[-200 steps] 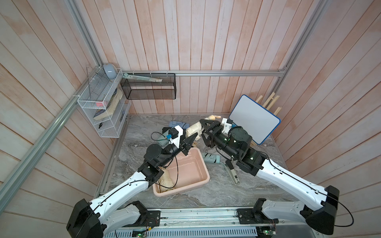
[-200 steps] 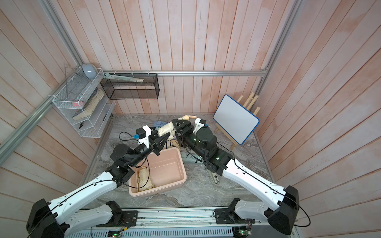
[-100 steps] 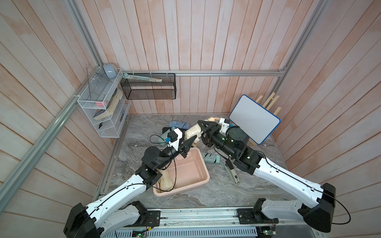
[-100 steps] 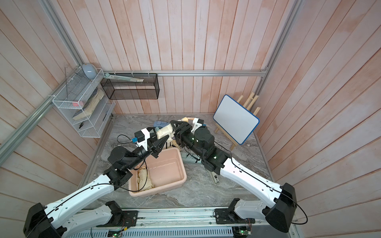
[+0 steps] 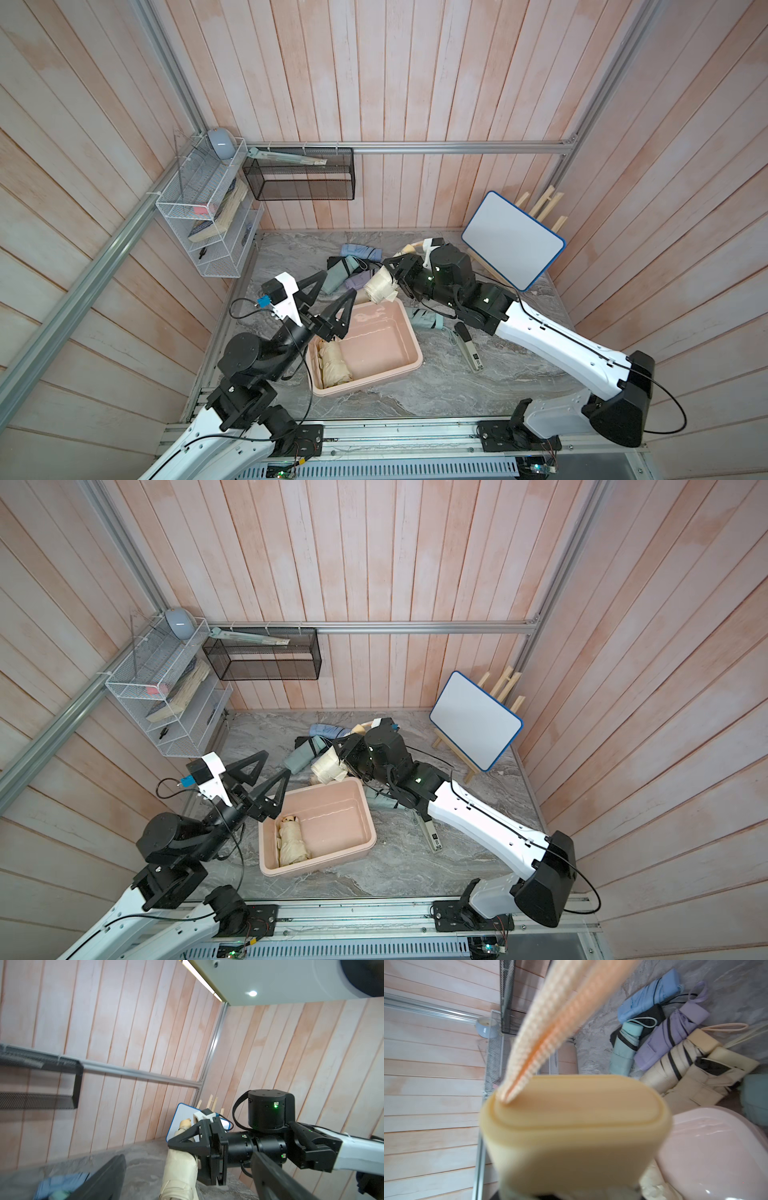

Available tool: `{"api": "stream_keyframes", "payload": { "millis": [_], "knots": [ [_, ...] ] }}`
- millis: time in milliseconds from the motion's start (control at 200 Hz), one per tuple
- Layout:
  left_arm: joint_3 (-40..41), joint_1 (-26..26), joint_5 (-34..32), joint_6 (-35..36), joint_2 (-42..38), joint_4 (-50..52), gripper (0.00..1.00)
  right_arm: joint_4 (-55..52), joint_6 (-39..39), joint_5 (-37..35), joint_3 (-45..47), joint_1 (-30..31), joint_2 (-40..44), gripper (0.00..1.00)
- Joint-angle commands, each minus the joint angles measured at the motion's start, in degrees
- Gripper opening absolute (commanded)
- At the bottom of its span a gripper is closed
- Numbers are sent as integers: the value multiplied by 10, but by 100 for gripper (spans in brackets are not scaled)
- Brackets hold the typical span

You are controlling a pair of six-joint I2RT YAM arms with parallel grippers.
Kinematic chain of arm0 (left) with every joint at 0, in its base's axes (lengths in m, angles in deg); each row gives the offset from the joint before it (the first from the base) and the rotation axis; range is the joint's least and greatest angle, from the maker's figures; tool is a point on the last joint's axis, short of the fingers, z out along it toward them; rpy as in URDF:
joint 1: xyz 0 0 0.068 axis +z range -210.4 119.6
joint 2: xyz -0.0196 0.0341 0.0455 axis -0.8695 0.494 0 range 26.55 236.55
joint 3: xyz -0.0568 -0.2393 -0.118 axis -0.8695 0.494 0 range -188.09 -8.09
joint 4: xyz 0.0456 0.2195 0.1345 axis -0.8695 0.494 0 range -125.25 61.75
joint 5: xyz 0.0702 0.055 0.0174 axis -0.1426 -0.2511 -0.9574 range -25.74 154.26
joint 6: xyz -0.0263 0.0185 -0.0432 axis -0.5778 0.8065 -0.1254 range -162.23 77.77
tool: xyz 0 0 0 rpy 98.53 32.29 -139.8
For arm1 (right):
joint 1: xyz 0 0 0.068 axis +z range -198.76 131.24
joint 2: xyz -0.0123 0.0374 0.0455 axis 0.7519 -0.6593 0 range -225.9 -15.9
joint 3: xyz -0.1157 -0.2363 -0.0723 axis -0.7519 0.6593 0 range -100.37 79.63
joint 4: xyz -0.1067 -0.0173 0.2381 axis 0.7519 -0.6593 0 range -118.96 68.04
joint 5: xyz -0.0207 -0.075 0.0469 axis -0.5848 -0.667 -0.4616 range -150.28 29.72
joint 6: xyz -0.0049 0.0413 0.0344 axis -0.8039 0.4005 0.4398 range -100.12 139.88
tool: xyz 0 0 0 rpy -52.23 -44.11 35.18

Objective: Put the umbrella into the storage box
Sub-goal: Place the umbrella in the storage box, then adjust the storage box at the center of the board.

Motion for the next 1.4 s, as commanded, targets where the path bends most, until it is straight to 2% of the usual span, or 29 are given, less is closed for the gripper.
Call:
{"api": "stream_keyframes", "payload": {
  "millis": [0, 125, 340, 485, 655, 925, 1085, 1390],
  "knots": [
    [-25, 2, -100, -157, -22, 213, 100, -89, -79, 10, -63, 24, -39, 39],
    [-46, 2, -149, -266, -23, 349, 100, -189, -161, -13, -153, 58, -106, 39],
    [-62, 2, -147, -376, 13, 508, 100, -333, -260, -77, -303, 123, -236, 40],
    [-60, 2, -141, -448, 21, 577, 100, -348, -264, -69, -310, 146, -279, 40],
    [-39, 4, -139, -508, 0, 609, 93, -335, -263, -39, -285, 152, -304, 40],
    [-18, 12, -128, -525, 15, 628, 84, -281, -270, -6, -217, 159, -326, 39],
    [-13, 30, -105, -495, 32, 613, 79, -247, -272, 3, -176, 163, -332, 39],
    [3, 96, -37, -439, 58, 580, 66, -148, -280, 7, -87, 164, -326, 39]
  ]
}}
